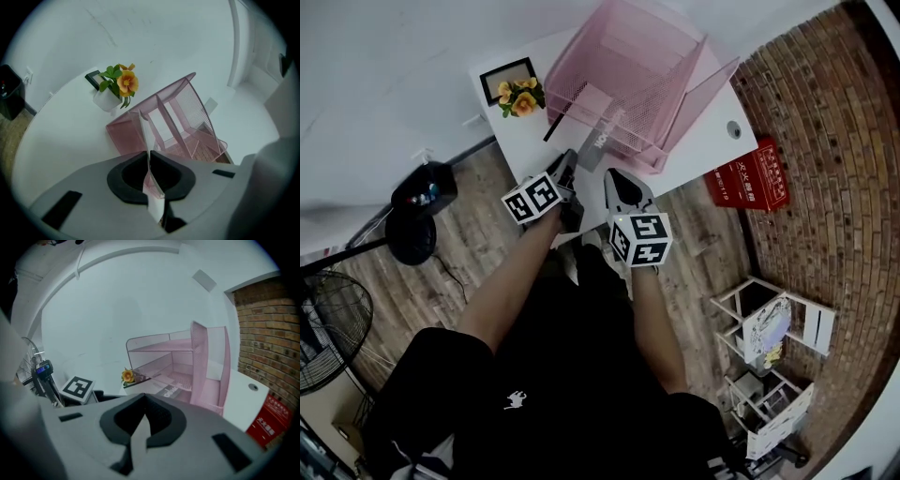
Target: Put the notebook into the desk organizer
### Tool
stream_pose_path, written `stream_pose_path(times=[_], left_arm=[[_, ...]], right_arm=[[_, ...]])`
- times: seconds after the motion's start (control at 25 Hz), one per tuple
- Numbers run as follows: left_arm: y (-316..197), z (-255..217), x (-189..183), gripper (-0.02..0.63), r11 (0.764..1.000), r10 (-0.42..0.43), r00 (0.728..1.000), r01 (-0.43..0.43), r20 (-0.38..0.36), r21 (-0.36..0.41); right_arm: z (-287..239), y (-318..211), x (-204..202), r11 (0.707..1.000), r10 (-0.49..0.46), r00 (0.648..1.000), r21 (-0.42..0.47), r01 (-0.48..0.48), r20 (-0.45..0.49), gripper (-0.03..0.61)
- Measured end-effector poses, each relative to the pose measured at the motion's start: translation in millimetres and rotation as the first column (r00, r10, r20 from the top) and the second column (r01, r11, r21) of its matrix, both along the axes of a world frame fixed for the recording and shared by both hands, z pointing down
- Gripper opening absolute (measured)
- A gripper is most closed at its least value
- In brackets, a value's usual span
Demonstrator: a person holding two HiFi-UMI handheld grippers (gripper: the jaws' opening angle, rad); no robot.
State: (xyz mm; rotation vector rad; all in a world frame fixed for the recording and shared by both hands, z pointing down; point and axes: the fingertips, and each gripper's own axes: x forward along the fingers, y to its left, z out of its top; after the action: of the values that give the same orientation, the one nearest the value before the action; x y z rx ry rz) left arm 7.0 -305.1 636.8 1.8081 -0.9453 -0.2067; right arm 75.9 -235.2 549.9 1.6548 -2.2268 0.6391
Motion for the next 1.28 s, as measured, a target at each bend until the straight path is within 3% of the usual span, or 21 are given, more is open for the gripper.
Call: stream_pose_path(times=[0.16,0.44,0.84,1.08,1.2,1.28], left_arm=[[-8.0,1.1,3.4,0.023,1.000,-0.021,1.000,0.021,0.008,0.002],[-22.3,3.0,13.0,0.032,0.999,-0.034,0.999,0.034,0.009,0.006],[-29.2,5.8,24.9,0.070,0.997,0.048,0.995,-0.052,0.089,0.048],[-19.1,12.4,25.7,0.243,0.985,0.151,0.972,-0.163,0.178,0.051],[-10.1,9.9,19.6,0.271,0.971,0.202,0.948,-0.226,0.245,0.074],[-3.2,5.6,17.9,0.290,0.951,0.246,0.918,-0.291,0.311,0.106]], right_arm=[[17.6,0.1,10.4,0.998,0.019,1.000,-0.061,-0.020,-0.021,0.002],[27.9,7.0,17.6,0.996,0.032,0.999,-0.082,-0.031,0.009,0.003],[31.2,15.4,26.0,0.995,0.052,0.998,-0.092,-0.050,0.019,0.003],[29.5,15.3,25.9,0.995,0.054,0.998,-0.088,-0.053,0.010,0.003],[25.3,12.4,24.8,0.996,0.056,0.998,-0.075,-0.055,0.007,0.003],[22.1,11.6,24.6,0.996,0.059,0.998,-0.063,-0.059,0.003,0.003]])
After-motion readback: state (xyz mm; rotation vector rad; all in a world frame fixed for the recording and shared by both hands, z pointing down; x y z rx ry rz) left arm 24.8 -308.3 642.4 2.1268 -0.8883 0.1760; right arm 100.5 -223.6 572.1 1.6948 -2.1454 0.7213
